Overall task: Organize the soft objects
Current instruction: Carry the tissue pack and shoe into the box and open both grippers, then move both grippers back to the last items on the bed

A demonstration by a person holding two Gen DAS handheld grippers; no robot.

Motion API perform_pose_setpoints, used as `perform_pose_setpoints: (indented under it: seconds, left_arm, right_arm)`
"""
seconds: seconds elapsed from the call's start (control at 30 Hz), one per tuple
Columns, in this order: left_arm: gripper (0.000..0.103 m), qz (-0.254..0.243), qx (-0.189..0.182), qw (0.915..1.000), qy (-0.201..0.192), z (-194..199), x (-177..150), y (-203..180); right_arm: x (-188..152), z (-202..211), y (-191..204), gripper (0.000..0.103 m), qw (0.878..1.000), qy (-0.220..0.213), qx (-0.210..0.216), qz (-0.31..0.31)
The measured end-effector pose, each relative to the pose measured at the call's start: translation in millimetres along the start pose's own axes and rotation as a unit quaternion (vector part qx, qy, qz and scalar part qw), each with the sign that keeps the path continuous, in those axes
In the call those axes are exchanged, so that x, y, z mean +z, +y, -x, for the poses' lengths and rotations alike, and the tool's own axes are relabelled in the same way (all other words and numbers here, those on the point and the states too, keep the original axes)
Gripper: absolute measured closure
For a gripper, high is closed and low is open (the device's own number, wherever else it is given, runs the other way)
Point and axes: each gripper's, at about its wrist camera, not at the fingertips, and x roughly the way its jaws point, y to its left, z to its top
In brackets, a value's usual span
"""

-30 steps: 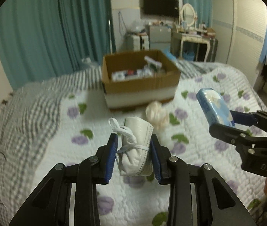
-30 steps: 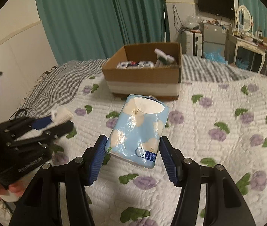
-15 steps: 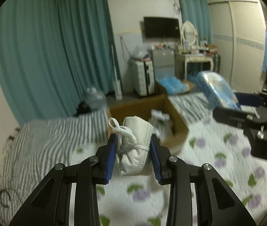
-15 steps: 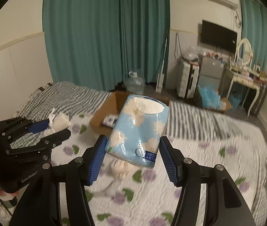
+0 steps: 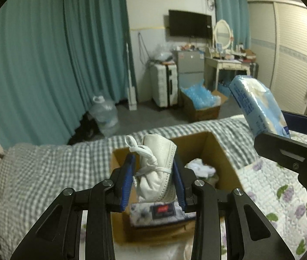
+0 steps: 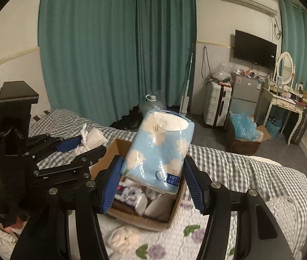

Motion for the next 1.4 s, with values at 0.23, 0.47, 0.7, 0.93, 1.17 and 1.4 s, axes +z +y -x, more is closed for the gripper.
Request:
perform_pose_setpoints:
  seconds: [0.23, 0.47, 0.7, 0.93, 1.17, 1.4]
  left_arm:
    - [0.069, -0.024, 0.015, 0.9990, 0.034, -56.9, -17.3, -7.9]
    - [0.066, -0.023, 0.028, 0.9976, 0.060, -79.3, -25.8, -14.1]
    - [0.025, -0.023, 0.033, 0.9985, 0.037, -64.0, -18.7, -8.2]
    - [0.025, -0.021, 0.049, 0.9986, -0.007, 6.3, 10.0, -2.3]
    - [0.016, 0.001, 0.048, 0.9959, -0.076, 114.3, 39.8, 7.3]
    - [0.006, 0.005, 0.043, 0.9928, -0.112, 208.1, 33.1, 17.6]
  right_arm:
    - [-4.6, -70.4, -18.3, 0.046, 0.999, 0.030, 0.018, -0.009]
    - [-17.6, -132.5, -34.0, 0.046, 0.996, 0.078, 0.036, -0.035]
    - [-17.7, -152.4, -41.2, 0.025, 0.994, 0.082, 0.051, -0.055]
    - [2.7, -117.4, -49.0, 0.022, 0.995, 0.063, 0.017, -0.079]
    - [43.5, -6.2, -30.8, 0.017, 0.998, 0.005, -0.003, -0.062]
    - [67.0, 111.6, -1.7, 0.007, 0.998, -0.037, -0.008, -0.052]
